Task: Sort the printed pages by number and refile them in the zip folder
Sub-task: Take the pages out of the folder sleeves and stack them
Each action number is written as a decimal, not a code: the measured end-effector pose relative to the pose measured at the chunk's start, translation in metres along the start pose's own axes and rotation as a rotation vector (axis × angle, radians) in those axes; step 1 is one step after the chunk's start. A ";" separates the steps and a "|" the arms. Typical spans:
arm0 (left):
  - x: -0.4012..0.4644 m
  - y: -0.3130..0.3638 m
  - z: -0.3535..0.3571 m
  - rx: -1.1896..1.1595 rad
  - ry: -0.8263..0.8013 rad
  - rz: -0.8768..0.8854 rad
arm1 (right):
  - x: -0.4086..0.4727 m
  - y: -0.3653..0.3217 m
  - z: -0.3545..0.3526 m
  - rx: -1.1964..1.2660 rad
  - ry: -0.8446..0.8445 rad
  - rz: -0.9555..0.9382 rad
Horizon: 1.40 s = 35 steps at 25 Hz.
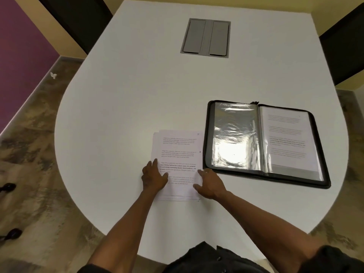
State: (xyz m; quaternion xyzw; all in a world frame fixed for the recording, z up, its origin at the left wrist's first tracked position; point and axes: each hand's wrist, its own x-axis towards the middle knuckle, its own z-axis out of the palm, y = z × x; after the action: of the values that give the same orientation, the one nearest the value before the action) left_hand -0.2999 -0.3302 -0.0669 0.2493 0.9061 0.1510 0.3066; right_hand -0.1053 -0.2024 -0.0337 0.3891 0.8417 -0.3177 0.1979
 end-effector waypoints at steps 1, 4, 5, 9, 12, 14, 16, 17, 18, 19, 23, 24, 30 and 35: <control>-0.002 -0.001 0.003 0.031 -0.011 0.020 | 0.000 0.000 0.004 -0.078 -0.015 -0.015; -0.004 -0.004 0.007 0.067 -0.015 0.058 | 0.000 0.002 0.017 -0.294 -0.040 -0.108; -0.003 -0.006 0.007 0.066 -0.015 0.061 | 0.000 0.003 0.021 -0.328 -0.037 -0.132; 0.001 -0.006 0.003 0.052 -0.007 0.065 | -0.003 0.009 0.032 -0.323 0.003 -0.174; -0.002 -0.006 0.006 0.060 -0.004 0.073 | -0.001 0.008 0.038 -0.266 0.060 -0.173; -0.004 -0.006 0.007 0.050 0.008 0.075 | 0.005 0.003 0.040 -0.235 0.101 -0.151; 0.000 -0.005 0.005 0.025 0.036 0.067 | 0.010 -0.004 0.041 -0.245 0.088 -0.119; 0.003 -0.004 0.003 0.015 0.051 0.063 | 0.013 -0.008 0.041 -0.271 0.074 -0.114; 0.006 -0.004 0.001 0.015 0.064 0.059 | 0.015 -0.010 0.041 -0.291 0.067 -0.116; 0.010 -0.003 -0.001 0.022 0.070 0.057 | 0.016 -0.013 0.041 -0.298 0.065 -0.121; 0.016 -0.001 -0.003 0.038 0.072 0.040 | 0.023 -0.012 0.041 -0.276 0.065 -0.130; 0.016 -0.001 -0.003 0.037 0.080 0.035 | 0.024 -0.010 0.042 -0.272 0.068 -0.134; 0.015 0.000 0.001 0.035 0.095 0.015 | 0.025 -0.008 0.036 -0.227 0.081 -0.157; 0.012 0.000 0.000 0.047 0.135 0.003 | 0.003 0.017 0.014 0.083 0.324 -0.103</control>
State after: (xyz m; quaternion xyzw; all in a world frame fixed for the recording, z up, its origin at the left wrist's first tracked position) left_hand -0.3083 -0.3235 -0.0722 0.2470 0.9277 0.1466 0.2385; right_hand -0.0932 -0.2021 -0.0518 0.3992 0.8677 -0.2950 0.0270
